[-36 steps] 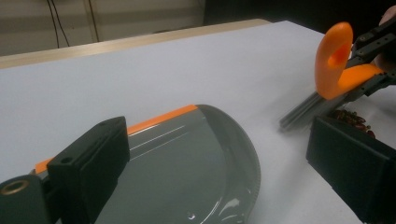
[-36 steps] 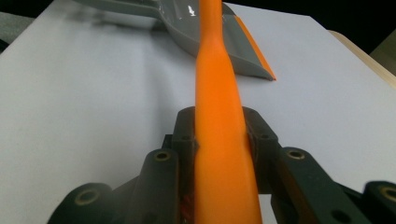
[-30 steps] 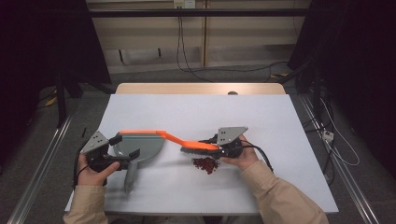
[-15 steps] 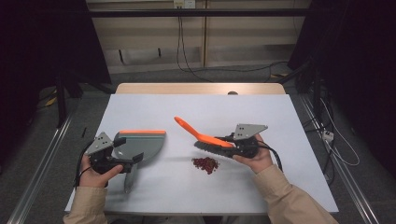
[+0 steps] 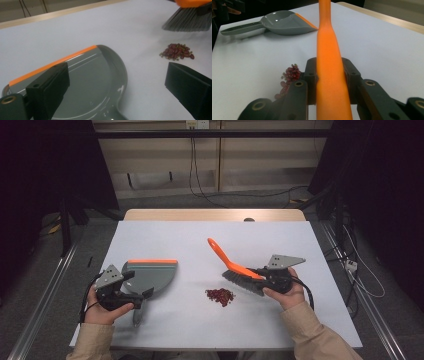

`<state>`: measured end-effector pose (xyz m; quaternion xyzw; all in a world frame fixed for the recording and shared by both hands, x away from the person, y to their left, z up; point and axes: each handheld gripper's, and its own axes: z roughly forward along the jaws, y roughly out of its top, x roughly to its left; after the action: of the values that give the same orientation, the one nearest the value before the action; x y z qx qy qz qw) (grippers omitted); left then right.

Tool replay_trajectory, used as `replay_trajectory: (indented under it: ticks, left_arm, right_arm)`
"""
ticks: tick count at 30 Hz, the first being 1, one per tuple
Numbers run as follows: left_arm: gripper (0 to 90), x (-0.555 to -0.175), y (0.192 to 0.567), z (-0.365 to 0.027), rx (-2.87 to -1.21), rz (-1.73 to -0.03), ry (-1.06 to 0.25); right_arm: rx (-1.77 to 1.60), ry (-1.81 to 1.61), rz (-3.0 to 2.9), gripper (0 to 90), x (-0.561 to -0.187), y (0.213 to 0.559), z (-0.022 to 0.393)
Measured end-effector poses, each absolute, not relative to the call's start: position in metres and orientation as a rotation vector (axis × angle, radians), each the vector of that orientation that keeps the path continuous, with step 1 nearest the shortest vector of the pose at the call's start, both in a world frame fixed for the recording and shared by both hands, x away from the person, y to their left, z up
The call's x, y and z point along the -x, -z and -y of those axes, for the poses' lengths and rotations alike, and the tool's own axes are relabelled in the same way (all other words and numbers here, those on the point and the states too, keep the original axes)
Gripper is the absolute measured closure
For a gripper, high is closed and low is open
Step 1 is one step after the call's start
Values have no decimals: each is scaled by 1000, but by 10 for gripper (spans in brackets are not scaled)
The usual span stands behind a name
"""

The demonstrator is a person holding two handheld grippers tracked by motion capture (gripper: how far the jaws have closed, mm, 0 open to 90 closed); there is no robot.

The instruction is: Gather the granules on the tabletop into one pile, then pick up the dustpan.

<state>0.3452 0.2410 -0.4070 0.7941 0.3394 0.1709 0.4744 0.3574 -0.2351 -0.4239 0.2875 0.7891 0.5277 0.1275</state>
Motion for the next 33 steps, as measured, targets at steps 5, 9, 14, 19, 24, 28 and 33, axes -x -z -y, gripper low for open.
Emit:
replay_trajectory:
  ticks: [5,9,14,19,24,28,33]
  left_arm:
    - [61,-341,411,-240,-1965,-862,-437]
    - [75,-338,415,-240,-1989,-881,-462]
    - [83,-333,418,-244,-1995,-912,-493]
    - [88,-328,424,-246,-2017,-930,-472]
    - [88,-325,425,-247,-2010,-951,-489]
    - [86,-323,427,-249,-2017,-959,-505]
    - [87,-320,429,-253,-2015,-990,-523]
  right_arm:
    - [-854,-1527,-2274,712,-349,423,241]
    - [-863,-1536,-2255,712,-344,423,245]
    - [-873,-1533,-2230,712,-341,422,247]
    - [-871,-1537,-2228,712,-340,422,247]
    - [-871,-1529,-2234,712,-340,423,246]
    - [-868,-1531,-2228,712,-340,422,245]
    - [-860,-1537,-2228,712,-339,422,244]
